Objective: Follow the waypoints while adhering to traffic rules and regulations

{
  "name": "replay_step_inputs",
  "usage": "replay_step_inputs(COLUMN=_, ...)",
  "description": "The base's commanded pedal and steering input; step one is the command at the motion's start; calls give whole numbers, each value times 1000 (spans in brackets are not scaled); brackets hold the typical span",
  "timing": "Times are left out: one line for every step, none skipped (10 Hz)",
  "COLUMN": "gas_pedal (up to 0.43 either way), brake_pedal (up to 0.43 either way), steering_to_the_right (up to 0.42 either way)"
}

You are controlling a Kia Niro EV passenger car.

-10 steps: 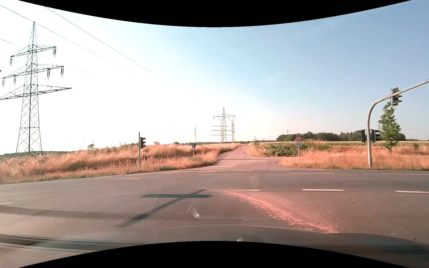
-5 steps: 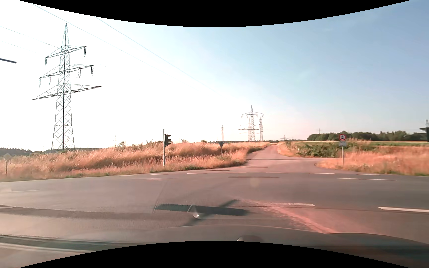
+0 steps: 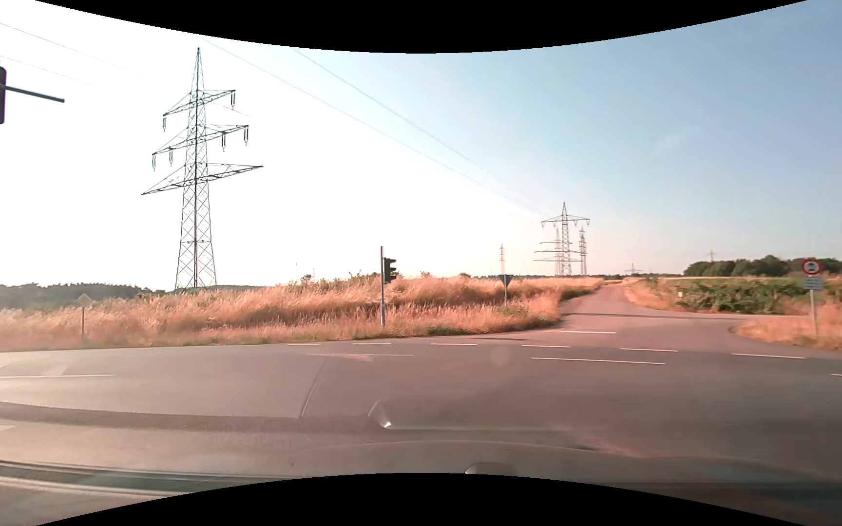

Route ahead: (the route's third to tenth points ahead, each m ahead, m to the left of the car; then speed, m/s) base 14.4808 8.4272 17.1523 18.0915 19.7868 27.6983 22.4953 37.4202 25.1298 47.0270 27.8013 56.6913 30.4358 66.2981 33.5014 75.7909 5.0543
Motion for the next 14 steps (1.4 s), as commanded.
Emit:
replay_step_inputs(gas_pedal=220, brake_pedal=0, steering_to_the_right=-285)
replay_step_inputs(gas_pedal=220, brake_pedal=0, steering_to_the_right=-285)
replay_step_inputs(gas_pedal=220, brake_pedal=0, steering_to_the_right=-285)
replay_step_inputs(gas_pedal=220, brake_pedal=0, steering_to_the_right=-285)
replay_step_inputs(gas_pedal=220, brake_pedal=0, steering_to_the_right=-284)
replay_step_inputs(gas_pedal=220, brake_pedal=0, steering_to_the_right=-280)
replay_step_inputs(gas_pedal=220, brake_pedal=0, steering_to_the_right=-277)
replay_step_inputs(gas_pedal=220, brake_pedal=0, steering_to_the_right=-275)
replay_step_inputs(gas_pedal=220, brake_pedal=0, steering_to_the_right=-273)
replay_step_inputs(gas_pedal=220, brake_pedal=0, steering_to_the_right=-267)
replay_step_inputs(gas_pedal=220, brake_pedal=0, steering_to_the_right=-257)
replay_step_inputs(gas_pedal=220, brake_pedal=0, steering_to_the_right=-251)
replay_step_inputs(gas_pedal=220, brake_pedal=0, steering_to_the_right=-247)
replay_step_inputs(gas_pedal=220, brake_pedal=0, steering_to_the_right=-241)
